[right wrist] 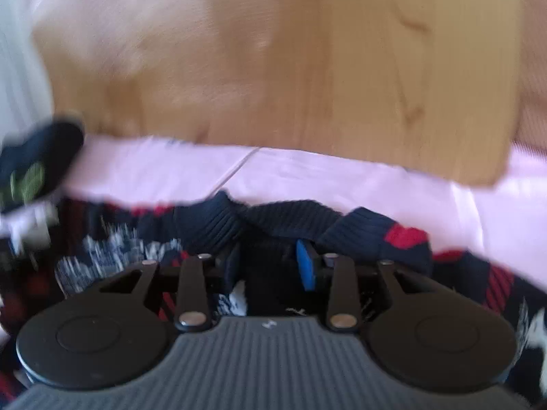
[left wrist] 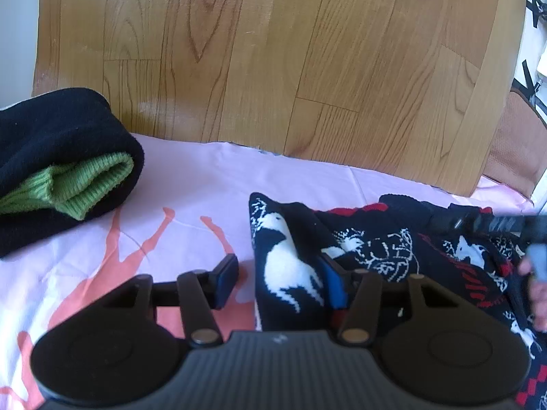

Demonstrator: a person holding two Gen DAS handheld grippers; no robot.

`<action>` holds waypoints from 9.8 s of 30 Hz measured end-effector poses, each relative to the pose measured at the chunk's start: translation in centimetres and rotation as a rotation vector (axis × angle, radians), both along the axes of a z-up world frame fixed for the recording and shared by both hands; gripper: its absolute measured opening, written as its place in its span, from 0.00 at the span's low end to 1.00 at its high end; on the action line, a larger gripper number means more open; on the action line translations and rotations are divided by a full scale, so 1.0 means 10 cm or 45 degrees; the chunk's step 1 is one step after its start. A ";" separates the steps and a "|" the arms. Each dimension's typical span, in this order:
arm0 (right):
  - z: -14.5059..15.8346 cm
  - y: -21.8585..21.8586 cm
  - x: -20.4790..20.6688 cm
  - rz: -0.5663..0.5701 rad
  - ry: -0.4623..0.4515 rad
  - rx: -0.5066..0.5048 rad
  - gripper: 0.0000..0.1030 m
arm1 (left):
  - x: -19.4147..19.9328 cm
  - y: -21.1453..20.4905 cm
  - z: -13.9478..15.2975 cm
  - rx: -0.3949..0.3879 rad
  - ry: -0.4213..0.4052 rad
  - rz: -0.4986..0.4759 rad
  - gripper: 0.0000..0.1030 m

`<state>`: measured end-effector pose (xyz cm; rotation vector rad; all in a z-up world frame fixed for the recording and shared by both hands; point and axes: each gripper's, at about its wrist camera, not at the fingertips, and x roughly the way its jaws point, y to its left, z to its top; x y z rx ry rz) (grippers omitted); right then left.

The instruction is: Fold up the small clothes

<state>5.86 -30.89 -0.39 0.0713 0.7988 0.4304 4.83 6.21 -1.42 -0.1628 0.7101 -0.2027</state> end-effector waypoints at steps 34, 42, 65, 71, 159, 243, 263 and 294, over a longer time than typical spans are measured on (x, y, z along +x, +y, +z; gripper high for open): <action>-1.63 1.78 1.77 -0.089 -0.102 -0.088 0.26 | 0.01 0.08 0.14 -0.029 -0.029 0.179 0.38; -2.15 2.62 2.12 0.109 -0.081 -0.123 0.08 | -0.01 0.00 0.15 0.031 -0.056 0.133 0.11; -2.06 1.65 0.75 0.023 -0.220 -0.232 0.12 | 0.01 0.02 0.13 0.031 -0.030 0.154 0.12; -2.07 0.91 1.40 -0.557 -0.142 0.129 0.42 | 0.03 0.03 0.12 0.041 -0.025 0.184 0.11; -0.29 2.03 0.48 0.292 -0.133 0.600 0.11 | -0.07 0.85 0.44 -0.391 -0.049 0.324 0.52; 0.00 -0.26 -1.01 0.140 -0.215 0.238 0.14 | 0.00 -0.05 0.12 0.069 0.054 0.055 0.51; -0.20 -0.27 0.46 0.090 -0.011 -0.222 0.38 | 0.01 -0.02 0.13 0.058 0.062 0.060 0.53; 0.27 0.31 -0.04 0.299 -0.419 -0.058 0.07 | 0.00 -0.04 0.12 0.081 0.059 0.051 0.56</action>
